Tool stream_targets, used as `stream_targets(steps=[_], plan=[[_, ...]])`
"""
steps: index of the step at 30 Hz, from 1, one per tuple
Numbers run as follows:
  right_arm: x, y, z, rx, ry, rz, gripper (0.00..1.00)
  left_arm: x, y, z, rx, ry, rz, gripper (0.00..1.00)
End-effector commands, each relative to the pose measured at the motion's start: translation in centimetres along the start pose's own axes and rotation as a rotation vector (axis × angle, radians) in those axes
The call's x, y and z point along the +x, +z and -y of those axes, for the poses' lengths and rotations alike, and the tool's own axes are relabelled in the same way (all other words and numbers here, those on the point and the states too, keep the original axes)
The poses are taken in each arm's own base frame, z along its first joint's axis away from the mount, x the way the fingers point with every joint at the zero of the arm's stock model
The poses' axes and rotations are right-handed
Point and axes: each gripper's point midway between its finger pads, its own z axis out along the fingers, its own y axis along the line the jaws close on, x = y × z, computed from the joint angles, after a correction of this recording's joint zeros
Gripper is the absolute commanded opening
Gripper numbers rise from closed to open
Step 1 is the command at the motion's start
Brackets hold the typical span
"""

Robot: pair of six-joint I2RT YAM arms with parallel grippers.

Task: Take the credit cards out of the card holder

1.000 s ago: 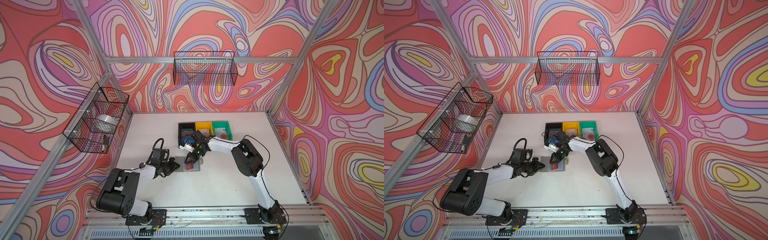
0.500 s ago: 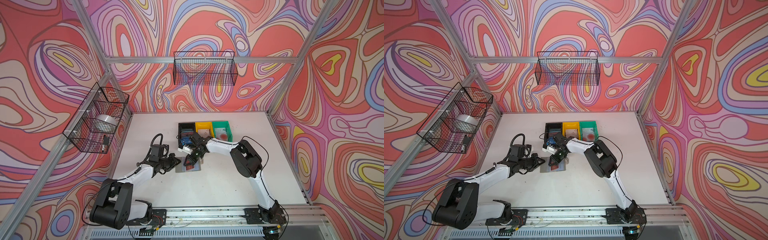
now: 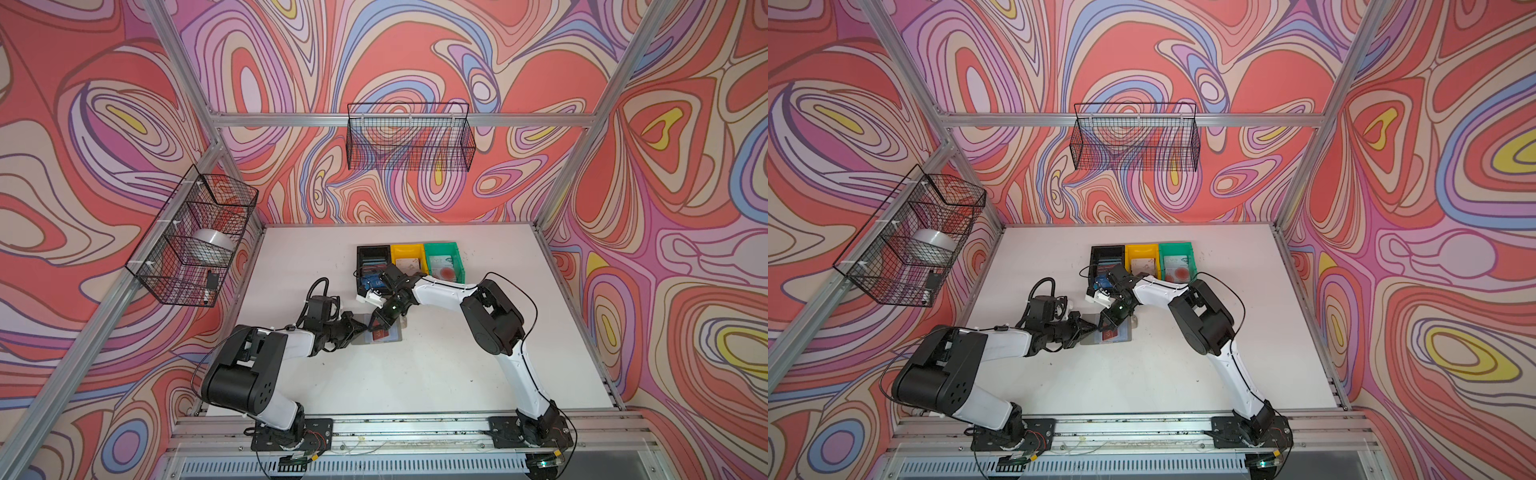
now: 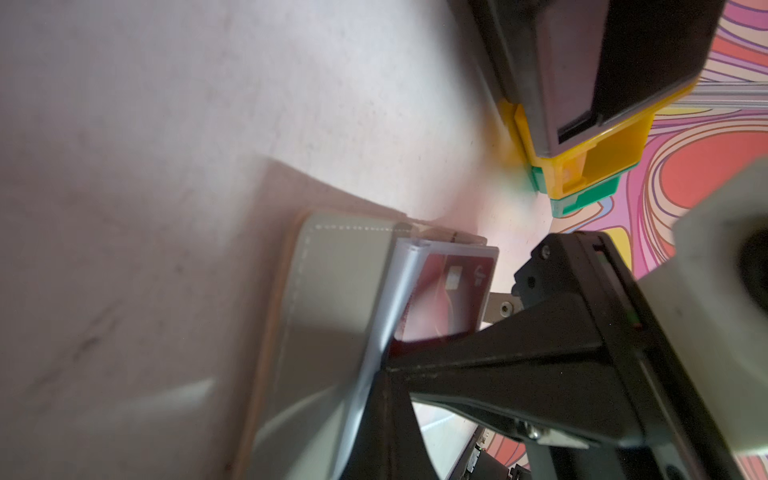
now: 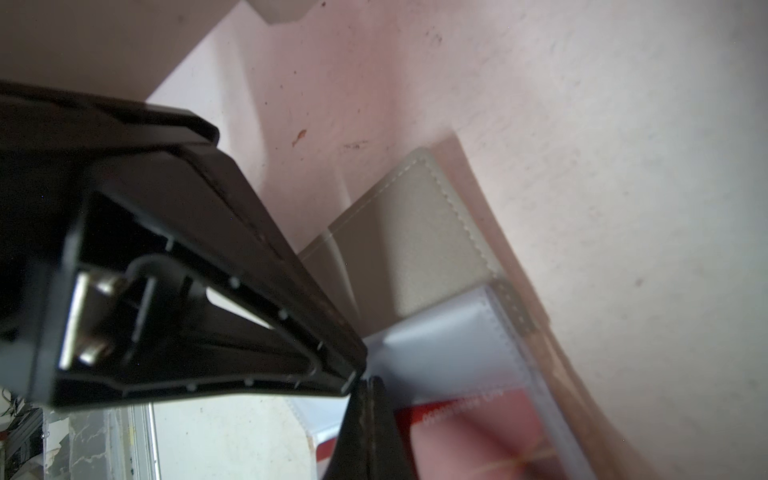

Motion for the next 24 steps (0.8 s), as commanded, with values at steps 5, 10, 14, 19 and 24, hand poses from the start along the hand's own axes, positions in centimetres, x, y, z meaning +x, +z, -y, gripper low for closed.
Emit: stream_targets(steps=[5, 10, 14, 19, 24], plan=[[1.3, 0.5, -0.1, 0.018, 0.007, -0.035, 0.0, -0.5, 0.9, -0.1, -0.023, 0.026, 0.002, 0.0], [0.5, -1.0, -0.8, 0.054, -0.014, -0.007, 0.0, -0.2, 1.5, -1.0, -0.037, 0.012, -0.012, 0.0], [0.2, -2.3, -0.5, 0.116, -0.022, 0.002, 0.0, 0.0, 1.5, -1.2, -0.049, 0.017, -0.021, 0.0], [-0.3, -3.6, 0.2, 0.17, -0.01, 0.032, 0.0, 0.1, 1.3, -1.4, -0.07, 0.021, -0.02, 0.0], [0.7, -3.5, 1.8, 0.211, 0.027, 0.015, 0.0, -0.1, 0.6, -0.5, -0.07, 0.039, -0.01, 0.0]])
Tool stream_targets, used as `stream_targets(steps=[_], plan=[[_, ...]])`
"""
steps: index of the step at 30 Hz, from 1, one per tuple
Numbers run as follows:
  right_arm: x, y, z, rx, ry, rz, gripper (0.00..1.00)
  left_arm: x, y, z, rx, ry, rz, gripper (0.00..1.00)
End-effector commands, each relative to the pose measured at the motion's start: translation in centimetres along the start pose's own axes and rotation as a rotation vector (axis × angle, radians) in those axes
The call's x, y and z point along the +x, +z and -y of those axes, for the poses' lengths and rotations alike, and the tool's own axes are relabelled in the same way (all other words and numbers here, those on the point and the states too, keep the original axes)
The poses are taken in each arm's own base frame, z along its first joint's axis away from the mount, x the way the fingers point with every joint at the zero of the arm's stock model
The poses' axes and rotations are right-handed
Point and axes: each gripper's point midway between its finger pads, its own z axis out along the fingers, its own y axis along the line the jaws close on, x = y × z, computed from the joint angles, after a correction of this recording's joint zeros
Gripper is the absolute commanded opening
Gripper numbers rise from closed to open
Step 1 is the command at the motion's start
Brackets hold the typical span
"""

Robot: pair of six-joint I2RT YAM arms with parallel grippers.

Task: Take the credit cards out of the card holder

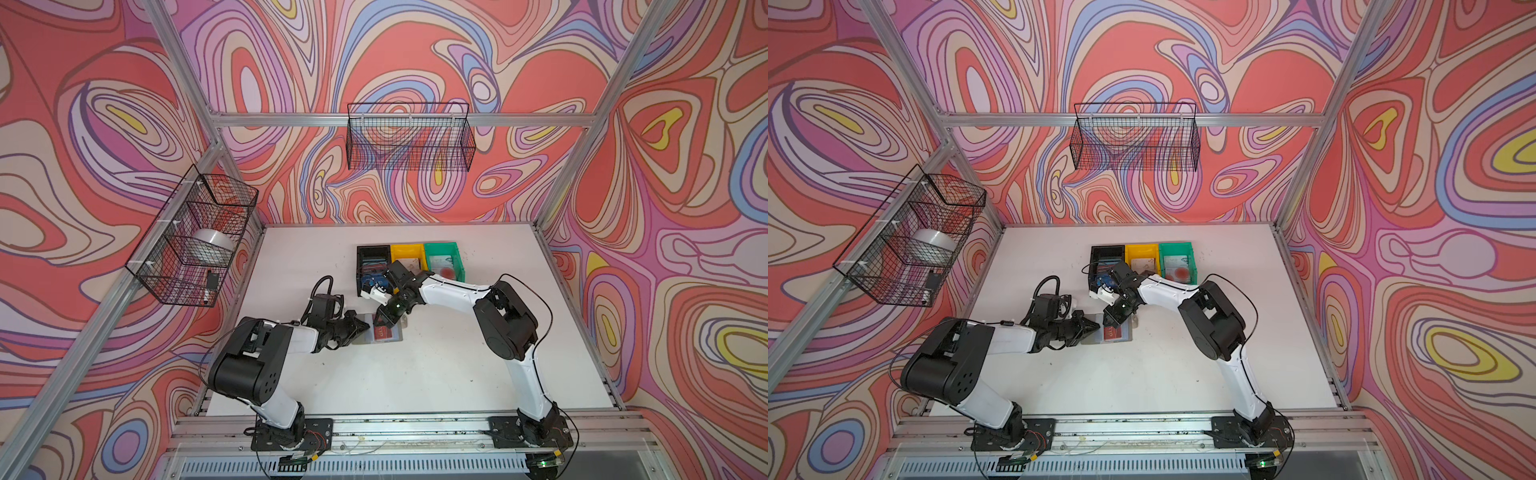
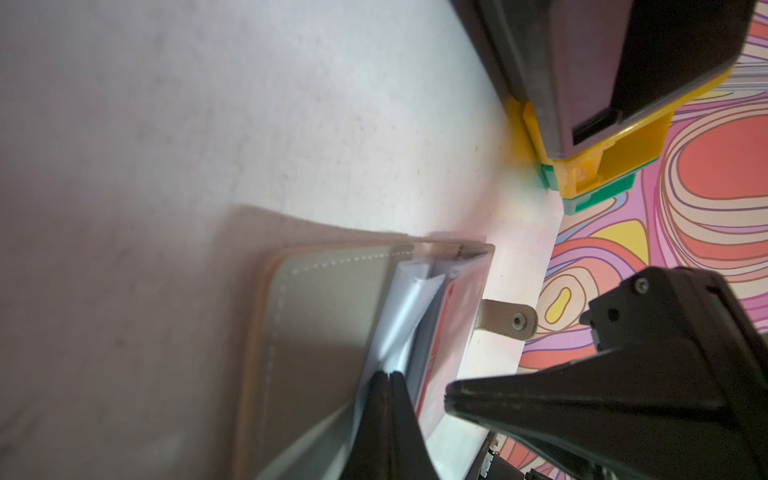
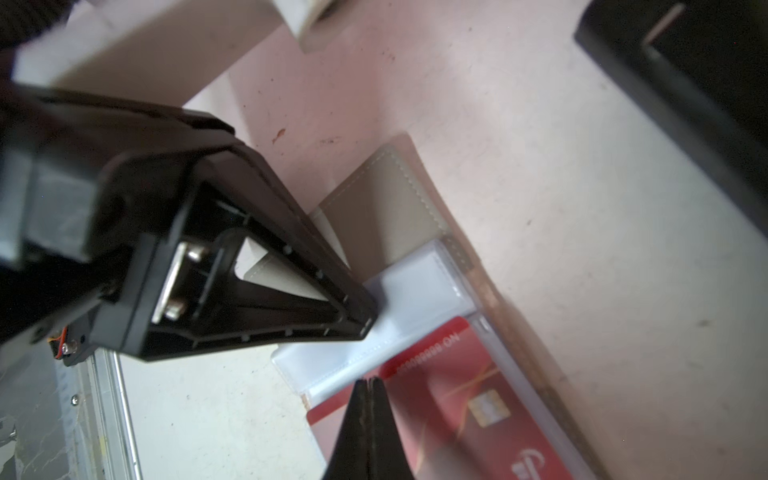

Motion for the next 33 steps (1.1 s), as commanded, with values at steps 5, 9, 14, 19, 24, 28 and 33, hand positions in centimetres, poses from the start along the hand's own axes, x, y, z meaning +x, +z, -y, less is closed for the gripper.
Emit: stream_targets(steps=[5, 9, 14, 19, 24, 28, 33], plan=[[1.2, -0.7, 2.2, 0.059, 0.052, -0.006, 0.0, -0.6, -1.4, 1.2, -0.058, 0.042, 0.023, 0.0], [1.7, -0.5, 2.5, 0.06, 0.061, -0.022, 0.0, -0.8, -1.7, 2.1, -0.047, 0.053, 0.027, 0.0], [2.0, 0.1, 2.4, 0.037, 0.064, -0.028, 0.0, -1.0, -2.4, 3.1, -0.031, 0.061, 0.043, 0.0], [2.0, 0.2, 2.3, 0.024, 0.067, -0.028, 0.0, -1.0, -4.4, 4.5, -0.035, 0.089, 0.082, 0.0], [2.1, 0.4, 2.3, 0.023, 0.068, -0.032, 0.0, -1.0, -6.4, 5.6, -0.049, 0.128, 0.125, 0.02], [2.1, 0.4, 2.3, 0.02, 0.072, -0.033, 0.0, -1.0, -5.4, 4.9, -0.051, 0.11, 0.102, 0.08], [2.0, 0.2, 2.2, 0.022, 0.069, -0.03, 0.0, -0.7, -1.9, 4.6, 0.002, 0.083, 0.045, 0.1]])
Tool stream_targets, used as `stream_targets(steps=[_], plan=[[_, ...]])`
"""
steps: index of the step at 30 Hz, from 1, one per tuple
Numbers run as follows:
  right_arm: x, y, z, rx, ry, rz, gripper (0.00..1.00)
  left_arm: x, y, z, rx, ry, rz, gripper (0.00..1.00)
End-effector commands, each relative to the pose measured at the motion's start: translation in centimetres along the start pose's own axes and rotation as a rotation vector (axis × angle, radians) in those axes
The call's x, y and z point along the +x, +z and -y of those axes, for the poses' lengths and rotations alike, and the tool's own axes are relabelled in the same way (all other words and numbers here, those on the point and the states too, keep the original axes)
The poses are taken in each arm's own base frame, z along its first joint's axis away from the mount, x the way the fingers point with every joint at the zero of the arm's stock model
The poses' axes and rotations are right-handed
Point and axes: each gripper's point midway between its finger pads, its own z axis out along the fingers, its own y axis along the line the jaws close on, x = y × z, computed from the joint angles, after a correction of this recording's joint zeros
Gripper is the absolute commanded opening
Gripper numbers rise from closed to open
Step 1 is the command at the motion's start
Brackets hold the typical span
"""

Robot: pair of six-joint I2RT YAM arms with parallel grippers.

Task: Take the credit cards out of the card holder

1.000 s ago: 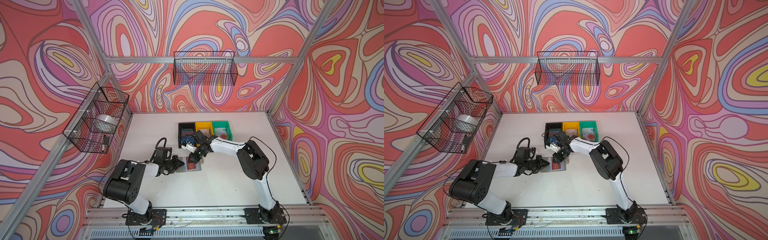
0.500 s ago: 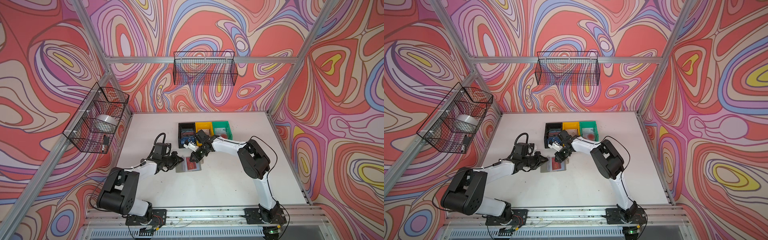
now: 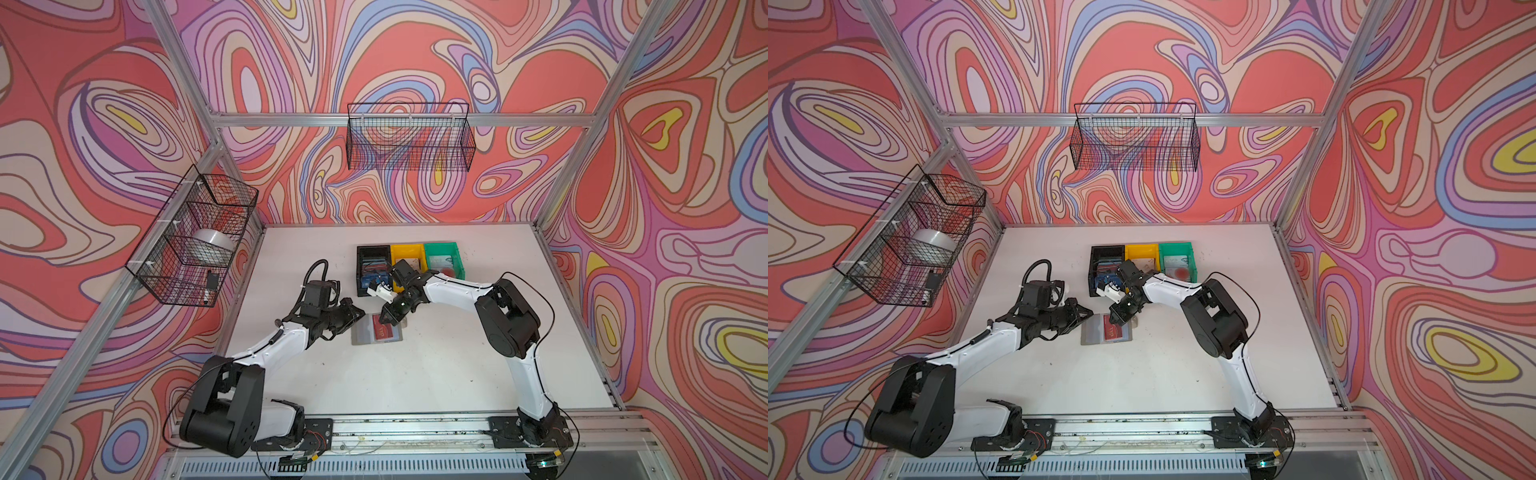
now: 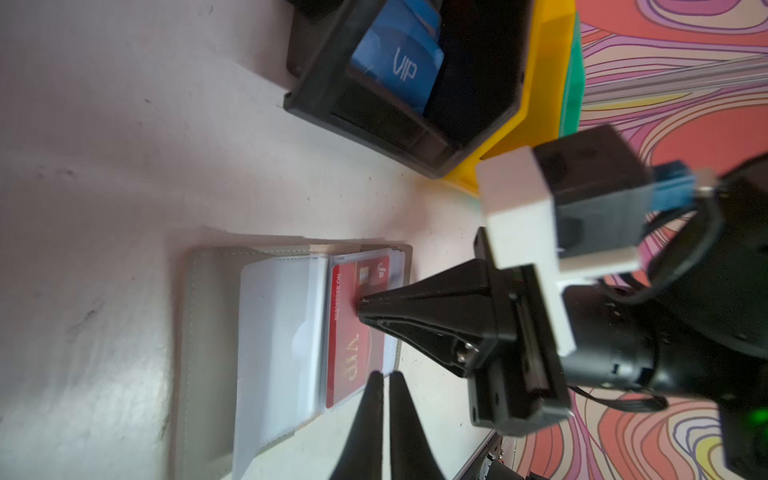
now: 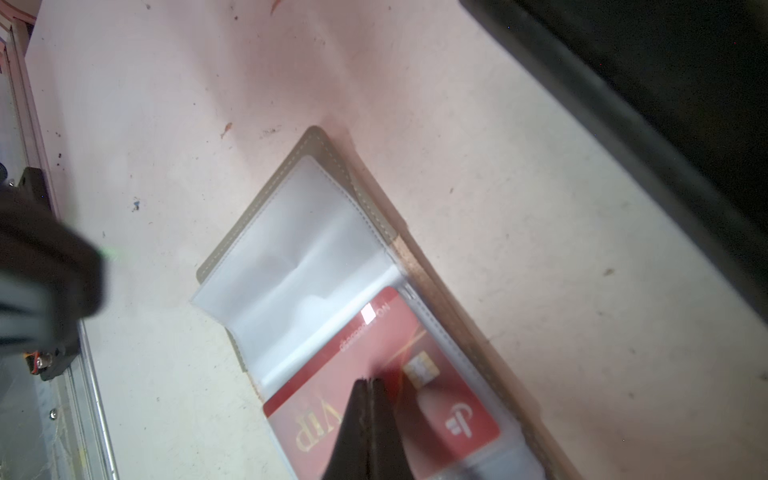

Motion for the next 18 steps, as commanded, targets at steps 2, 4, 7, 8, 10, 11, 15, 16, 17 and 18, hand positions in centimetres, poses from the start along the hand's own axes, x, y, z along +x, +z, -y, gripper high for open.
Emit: stream_targets(steps=[2, 4, 7, 8, 10, 11, 15, 16, 17, 18], plan=[[1.4, 0.5, 0.6, 0.013, 0.024, -0.036, 0.0, 0.8, 2.7, 0.0, 0.029, -0.01, -0.046, 0.1], [1.5, 0.5, 0.7, 0.02, 0.025, -0.039, 0.0, 0.9, 3.4, 0.0, 0.034, -0.016, -0.051, 0.11], [1.7, 0.2, 0.9, 0.04, 0.027, -0.039, 0.0, 1.2, 4.0, -0.3, 0.035, -0.025, -0.066, 0.11], [1.8, 0.0, 1.0, 0.049, 0.028, -0.04, 0.0, 1.3, 4.1, -0.4, 0.033, -0.025, -0.068, 0.12], [1.8, -0.5, 1.1, 0.059, 0.03, -0.036, 0.0, 1.5, 4.1, -0.8, 0.026, -0.028, -0.073, 0.12], [1.8, -0.8, 1.1, 0.063, 0.03, -0.033, 0.0, 1.5, 4.2, -0.8, 0.025, -0.028, -0.076, 0.12], [1.7, -1.6, 1.2, 0.075, 0.033, -0.023, 0.0, 1.7, 4.3, -1.2, 0.021, -0.031, -0.082, 0.12], [1.7, -1.8, 1.2, 0.078, 0.032, -0.021, 0.0, 1.7, 4.3, -1.2, 0.021, -0.032, -0.082, 0.12], [1.7, -1.9, 1.3, 0.082, 0.034, -0.022, 0.0, 1.8, 4.3, -1.3, 0.02, -0.033, -0.084, 0.12], [1.7, -2.0, 1.3, 0.084, 0.034, -0.022, 0.0, 1.8, 4.3, -1.4, 0.018, -0.035, -0.082, 0.12]])
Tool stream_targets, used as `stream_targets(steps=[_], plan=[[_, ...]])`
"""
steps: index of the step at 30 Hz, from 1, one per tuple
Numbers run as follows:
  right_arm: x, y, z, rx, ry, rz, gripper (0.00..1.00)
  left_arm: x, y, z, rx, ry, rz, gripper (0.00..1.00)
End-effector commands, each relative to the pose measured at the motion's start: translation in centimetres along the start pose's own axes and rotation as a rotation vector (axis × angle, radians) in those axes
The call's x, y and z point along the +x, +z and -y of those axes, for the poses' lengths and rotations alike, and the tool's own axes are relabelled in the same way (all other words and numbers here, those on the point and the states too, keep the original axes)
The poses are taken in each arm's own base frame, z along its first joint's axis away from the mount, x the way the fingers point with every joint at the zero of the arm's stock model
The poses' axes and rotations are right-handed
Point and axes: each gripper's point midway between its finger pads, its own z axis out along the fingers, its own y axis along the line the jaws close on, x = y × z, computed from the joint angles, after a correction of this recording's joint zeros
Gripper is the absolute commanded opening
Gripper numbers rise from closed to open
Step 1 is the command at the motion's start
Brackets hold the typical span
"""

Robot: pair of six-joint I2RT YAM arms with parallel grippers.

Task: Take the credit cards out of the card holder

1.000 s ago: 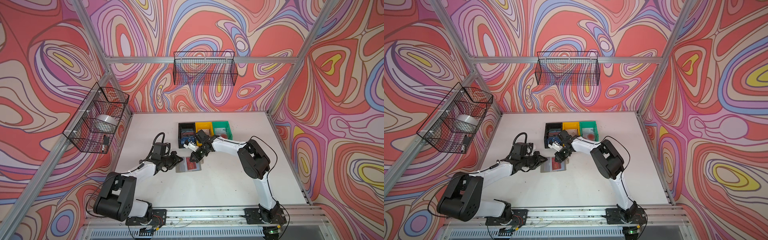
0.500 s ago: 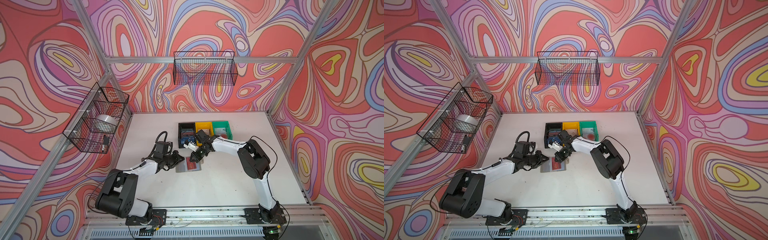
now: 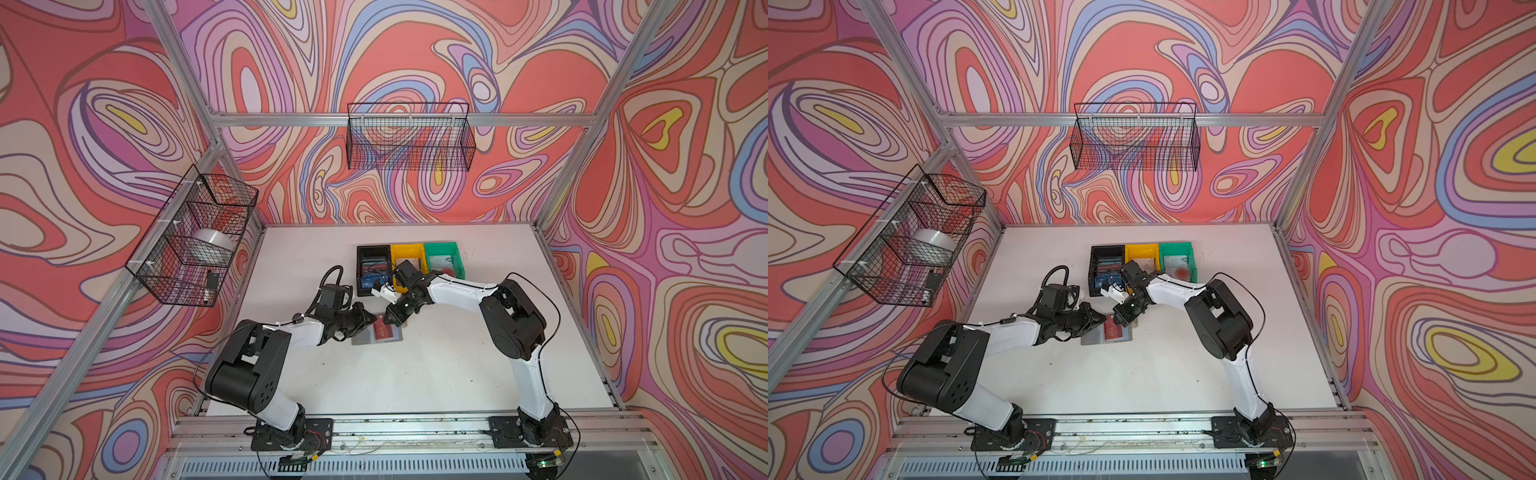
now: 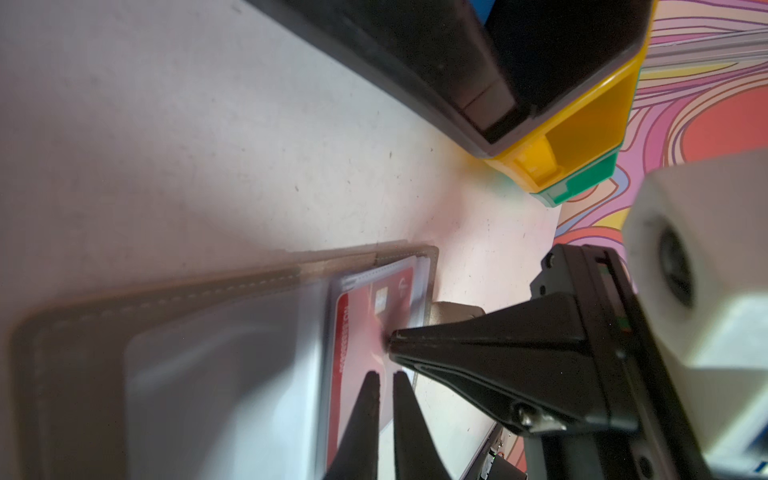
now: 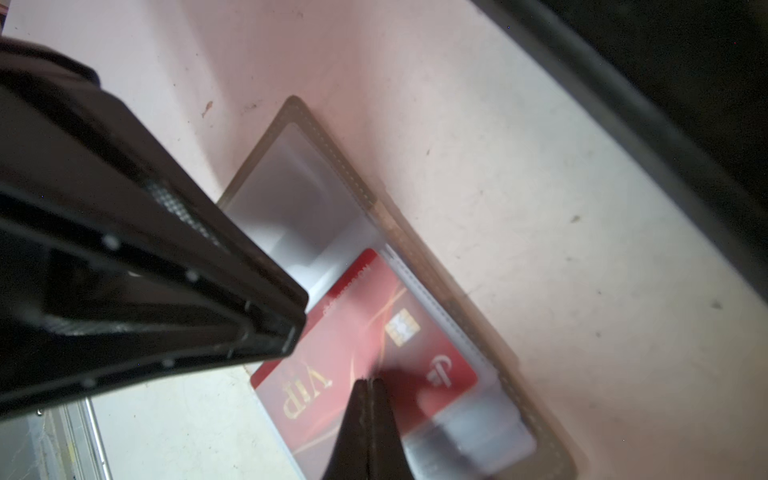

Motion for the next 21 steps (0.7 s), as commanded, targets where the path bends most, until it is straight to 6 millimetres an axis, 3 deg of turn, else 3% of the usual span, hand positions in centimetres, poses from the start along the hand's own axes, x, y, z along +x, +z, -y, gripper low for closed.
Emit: stream_targets(steps=[1, 11, 21], plan=[[0.7, -1.1, 0.5, 0.042, 0.014, -0.014, 0.0, 0.4, 0.4, -0.8, -0.005, -0.018, -0.008, 0.12], [1.4, -0.8, 1.1, 0.057, 0.031, -0.022, 0.0, 1.2, 0.2, -2.0, -0.044, -0.03, -0.022, 0.13], [3.0, 0.9, 1.8, 0.05, 0.057, -0.065, 0.0, 2.0, -0.5, -3.3, -0.102, -0.027, -0.029, 0.17]])
